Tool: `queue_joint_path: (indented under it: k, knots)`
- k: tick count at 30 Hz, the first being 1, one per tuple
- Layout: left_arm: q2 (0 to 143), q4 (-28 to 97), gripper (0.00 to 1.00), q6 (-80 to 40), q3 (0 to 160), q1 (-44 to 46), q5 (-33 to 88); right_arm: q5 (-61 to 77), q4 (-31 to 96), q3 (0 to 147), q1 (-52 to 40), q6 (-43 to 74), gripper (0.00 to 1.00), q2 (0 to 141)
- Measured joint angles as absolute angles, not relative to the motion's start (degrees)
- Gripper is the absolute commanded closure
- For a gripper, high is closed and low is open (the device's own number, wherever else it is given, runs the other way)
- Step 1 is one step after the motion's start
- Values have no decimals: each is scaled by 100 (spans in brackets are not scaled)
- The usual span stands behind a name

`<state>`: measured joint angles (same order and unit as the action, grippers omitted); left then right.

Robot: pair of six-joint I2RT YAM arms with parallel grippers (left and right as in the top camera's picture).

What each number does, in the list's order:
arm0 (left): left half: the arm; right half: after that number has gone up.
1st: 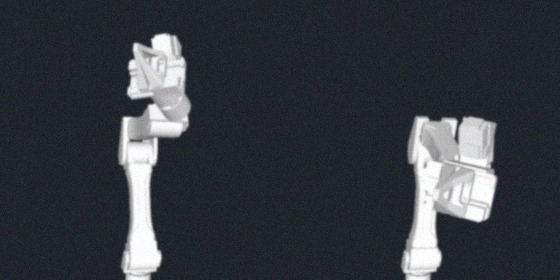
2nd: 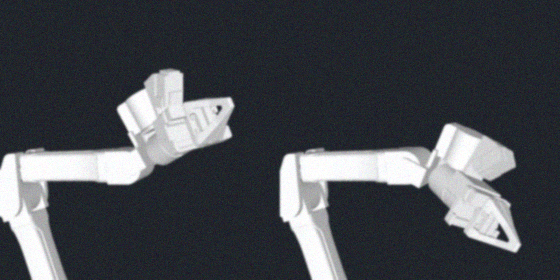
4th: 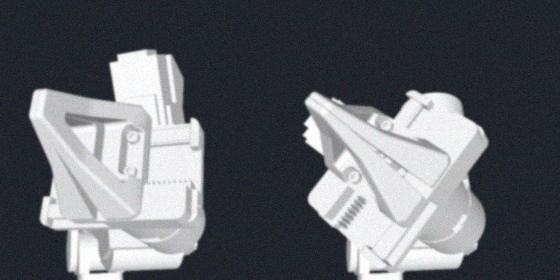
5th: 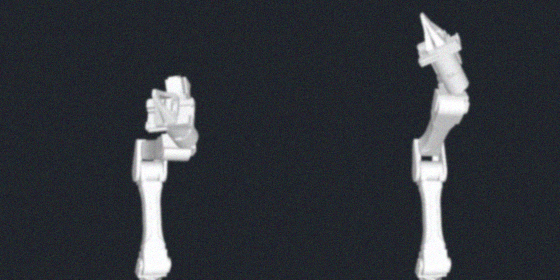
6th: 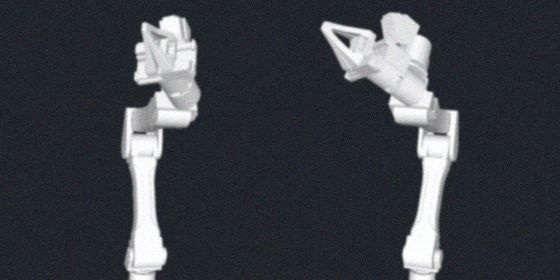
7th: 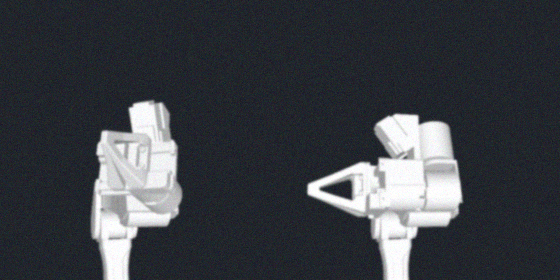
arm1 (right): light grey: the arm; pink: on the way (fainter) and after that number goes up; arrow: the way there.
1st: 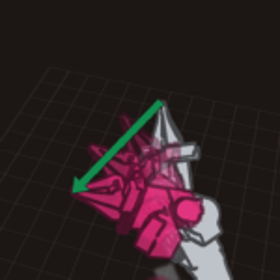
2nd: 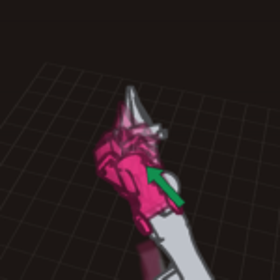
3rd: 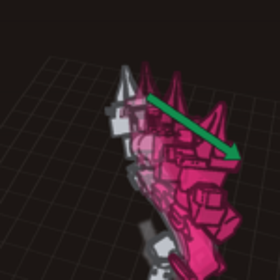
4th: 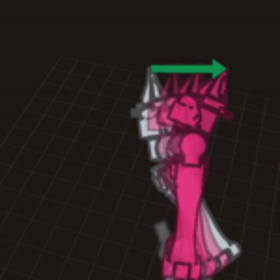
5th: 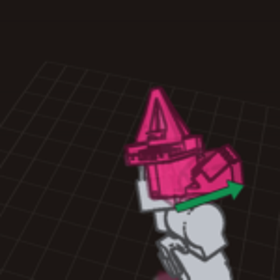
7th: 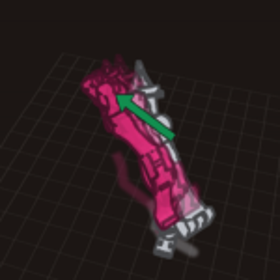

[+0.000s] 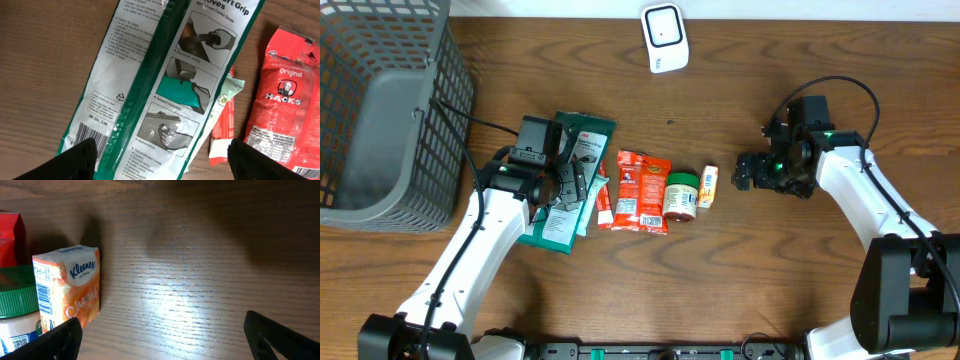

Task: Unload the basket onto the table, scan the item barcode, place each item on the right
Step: 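Hold the gloves pack flat on the table with the left gripper, then move the right gripper left toward the orange Kleenex pack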

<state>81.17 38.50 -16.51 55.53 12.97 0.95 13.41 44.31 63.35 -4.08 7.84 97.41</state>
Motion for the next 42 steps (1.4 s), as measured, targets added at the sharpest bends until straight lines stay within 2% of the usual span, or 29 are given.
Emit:
queue_joint_path:
  k: [42]
  knots:
    - [8117,3850,16,-1651,5553,1297,95,1343,4228,6335,-408,784,1,9741]
